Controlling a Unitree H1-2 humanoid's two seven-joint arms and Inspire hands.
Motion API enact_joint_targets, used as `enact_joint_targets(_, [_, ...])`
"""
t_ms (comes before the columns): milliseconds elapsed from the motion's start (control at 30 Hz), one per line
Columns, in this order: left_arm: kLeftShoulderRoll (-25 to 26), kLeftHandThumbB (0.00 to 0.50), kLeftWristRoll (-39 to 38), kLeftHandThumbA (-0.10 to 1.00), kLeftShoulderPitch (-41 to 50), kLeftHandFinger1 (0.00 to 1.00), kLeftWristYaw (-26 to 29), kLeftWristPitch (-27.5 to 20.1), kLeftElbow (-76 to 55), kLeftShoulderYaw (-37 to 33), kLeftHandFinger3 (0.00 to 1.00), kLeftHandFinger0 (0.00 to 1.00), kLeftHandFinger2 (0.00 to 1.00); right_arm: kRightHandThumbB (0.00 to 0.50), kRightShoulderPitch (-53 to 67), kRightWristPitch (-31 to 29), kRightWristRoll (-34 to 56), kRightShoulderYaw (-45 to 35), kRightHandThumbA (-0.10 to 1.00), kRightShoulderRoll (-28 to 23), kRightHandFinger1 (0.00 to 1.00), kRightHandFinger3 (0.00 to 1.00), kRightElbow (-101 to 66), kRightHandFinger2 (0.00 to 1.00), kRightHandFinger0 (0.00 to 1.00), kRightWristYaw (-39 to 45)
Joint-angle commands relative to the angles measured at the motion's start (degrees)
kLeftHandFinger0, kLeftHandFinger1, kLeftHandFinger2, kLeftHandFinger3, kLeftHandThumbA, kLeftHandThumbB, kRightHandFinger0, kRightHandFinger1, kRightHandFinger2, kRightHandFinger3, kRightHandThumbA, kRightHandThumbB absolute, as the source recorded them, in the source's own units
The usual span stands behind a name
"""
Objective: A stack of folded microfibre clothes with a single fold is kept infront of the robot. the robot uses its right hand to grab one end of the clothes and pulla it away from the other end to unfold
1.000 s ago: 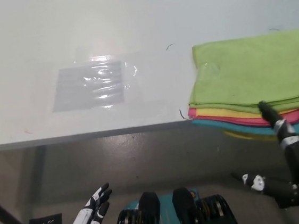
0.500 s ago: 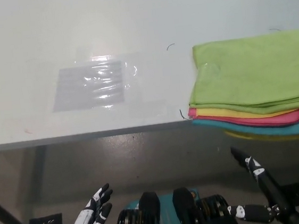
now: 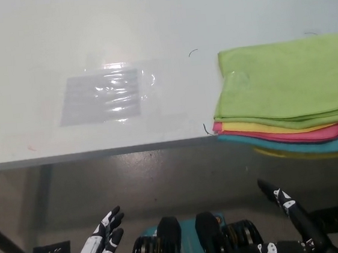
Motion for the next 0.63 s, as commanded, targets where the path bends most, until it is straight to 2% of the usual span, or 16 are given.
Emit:
enact_joint_targets(0, [-0.01, 0.276, -0.88, 0.91, -0.47, 1.0, 0.7, -1.82, -1.55, 0.75, 1.0, 1.0, 1.0, 0.325, -0.54, -0.27, -0.1, 0.55, 1.0, -0.37, 1.0, 1.0, -1.13, 1.0, 1.0, 1.01])
enact_joint_targets(200, [0.12, 0.294, -1.02, 0.91, -0.94, 1.0, 0.69, -1.25, -1.57, 1.33, 1.0, 1.0, 1.0, 0.328, -1.35, -0.04, -0.34, 0.49, 1.0, -0.26, 1.0, 1.0, -0.58, 1.0, 1.0, 0.86])
enact_joint_targets(300, [0.22, 0.294, -0.45, 0.9, -0.17, 1.0, 0.74, -1.26, -1.82, 1.33, 1.0, 1.0, 1.0, 0.311, -0.57, 0.05, -0.17, 0.65, 1.0, -0.33, 1.0, 1.0, -0.96, 1.0, 1.0, 1.13])
enact_joint_targets(500, [0.59, 0.268, 1.05, 0.93, 0.57, 1.0, 1.04, -1.74, -2.39, 1.21, 1.0, 1.0, 1.0, 0.33, 0.05, 0.44, -1.39, 1.08, 1.0, -0.47, 1.0, 1.0, -1.15, 1.0, 1.0, 0.8])
enact_joint_targets(600, [0.56, 0.263, 1.31, 0.93, 0.34, 1.0, 1.08, -2.08, -1.93, 1.14, 1.0, 1.0, 1.0, 0.316, 0.01, 0.82, -1.21, 1.13, 1.0, -0.78, 1.0, 1.0, -1.5, 1.0, 1.0, 1.2])
